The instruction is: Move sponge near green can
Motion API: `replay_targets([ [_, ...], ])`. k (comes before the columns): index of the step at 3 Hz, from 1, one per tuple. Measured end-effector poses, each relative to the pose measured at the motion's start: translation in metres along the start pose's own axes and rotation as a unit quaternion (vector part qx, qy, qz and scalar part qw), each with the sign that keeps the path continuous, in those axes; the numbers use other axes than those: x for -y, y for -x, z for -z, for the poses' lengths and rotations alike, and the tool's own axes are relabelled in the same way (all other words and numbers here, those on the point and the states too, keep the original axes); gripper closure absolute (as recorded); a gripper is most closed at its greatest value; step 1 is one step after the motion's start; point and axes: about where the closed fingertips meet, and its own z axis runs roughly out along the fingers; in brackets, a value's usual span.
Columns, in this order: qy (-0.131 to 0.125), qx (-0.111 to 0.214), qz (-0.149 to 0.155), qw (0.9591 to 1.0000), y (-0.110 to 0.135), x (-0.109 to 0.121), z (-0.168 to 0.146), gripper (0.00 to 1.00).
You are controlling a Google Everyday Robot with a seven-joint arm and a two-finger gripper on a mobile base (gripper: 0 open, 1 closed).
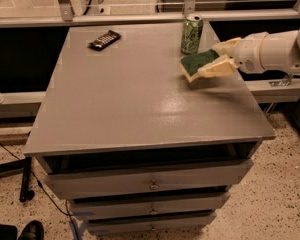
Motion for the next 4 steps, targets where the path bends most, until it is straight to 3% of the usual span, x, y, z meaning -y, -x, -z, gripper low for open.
replay_targets([
  [1, -0.024, -0.001, 0.014, 0.9996, -0.003, 0.04, -0.006, 1.0],
  [2, -0.028, -0.011, 0.025, 0.9992, -0.008, 0.069, -0.021, 1.0],
  [3, -0.024, -0.024, 0.03, 0.999, -0.015, 0.086, -0.034, 0.83],
  [4, -0.019, -0.034, 0.034, 0.9986, -0.02, 0.094, -0.04, 0.59],
])
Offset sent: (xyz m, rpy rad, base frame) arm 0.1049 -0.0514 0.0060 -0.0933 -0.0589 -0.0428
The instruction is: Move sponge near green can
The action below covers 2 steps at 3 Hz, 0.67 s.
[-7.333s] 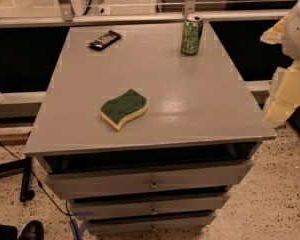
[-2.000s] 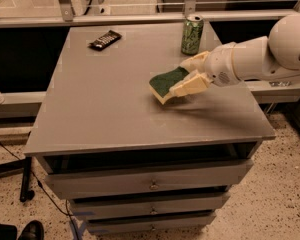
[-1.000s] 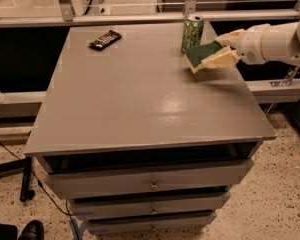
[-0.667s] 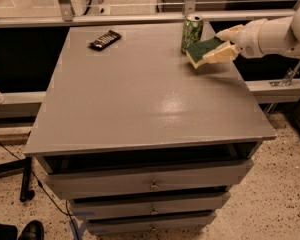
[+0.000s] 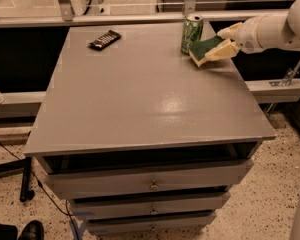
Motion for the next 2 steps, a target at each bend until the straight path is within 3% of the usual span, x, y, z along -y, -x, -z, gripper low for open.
replay_targets([
  [2, 0.016, -0.008, 0.003, 0.9998, -0.0049, -0.0013, -0.0073, 0.13],
])
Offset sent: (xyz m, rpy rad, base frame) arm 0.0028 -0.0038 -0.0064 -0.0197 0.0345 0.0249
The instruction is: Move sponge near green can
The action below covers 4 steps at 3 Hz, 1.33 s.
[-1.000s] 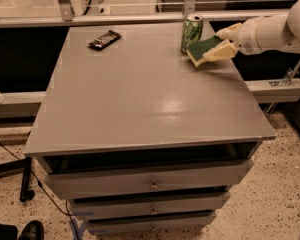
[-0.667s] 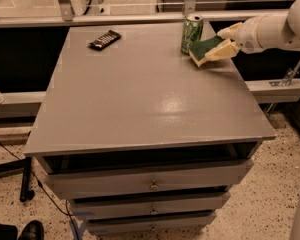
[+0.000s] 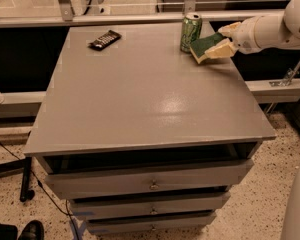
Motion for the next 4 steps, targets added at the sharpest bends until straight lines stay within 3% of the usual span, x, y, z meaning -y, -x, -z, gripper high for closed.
replay_targets([
  [1, 0.011, 0.001, -0.001, 0.9999, -0.001, -0.005, -0.005, 0.0],
  [3, 0.031, 0.011, -0.008, 0.9994, -0.002, -0.021, 0.003, 0.0],
  [4, 0.039, 0.04, -0.015, 0.9983, -0.003, -0.035, 0.04, 0.0],
])
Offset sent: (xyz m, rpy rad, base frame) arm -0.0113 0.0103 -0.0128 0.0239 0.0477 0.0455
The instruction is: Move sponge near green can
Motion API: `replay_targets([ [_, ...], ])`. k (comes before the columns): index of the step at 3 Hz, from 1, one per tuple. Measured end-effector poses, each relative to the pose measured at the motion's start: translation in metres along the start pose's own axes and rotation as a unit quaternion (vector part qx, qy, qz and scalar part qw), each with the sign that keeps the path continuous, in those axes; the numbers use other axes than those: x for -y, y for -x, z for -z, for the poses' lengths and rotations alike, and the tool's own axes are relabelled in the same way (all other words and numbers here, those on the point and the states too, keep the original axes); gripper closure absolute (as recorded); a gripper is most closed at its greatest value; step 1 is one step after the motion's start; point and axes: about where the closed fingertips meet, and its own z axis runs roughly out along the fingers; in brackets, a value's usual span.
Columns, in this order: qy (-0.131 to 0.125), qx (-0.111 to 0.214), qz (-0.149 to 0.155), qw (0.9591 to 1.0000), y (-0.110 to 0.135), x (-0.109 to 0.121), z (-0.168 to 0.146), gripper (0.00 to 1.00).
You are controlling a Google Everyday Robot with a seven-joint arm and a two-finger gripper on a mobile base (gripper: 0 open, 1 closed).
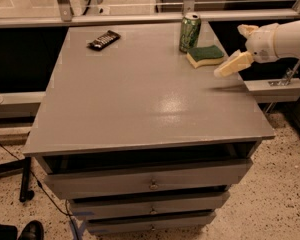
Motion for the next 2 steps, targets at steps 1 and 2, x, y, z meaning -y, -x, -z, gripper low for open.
replay_targets([
  [1, -0.013, 0.028, 0.004, 0.9995, -0.003, -0.016, 0.065, 0.0],
  [2, -0.022, 0.025, -0.001, 0.9994, -0.013, -0.013, 0.079, 0.0],
])
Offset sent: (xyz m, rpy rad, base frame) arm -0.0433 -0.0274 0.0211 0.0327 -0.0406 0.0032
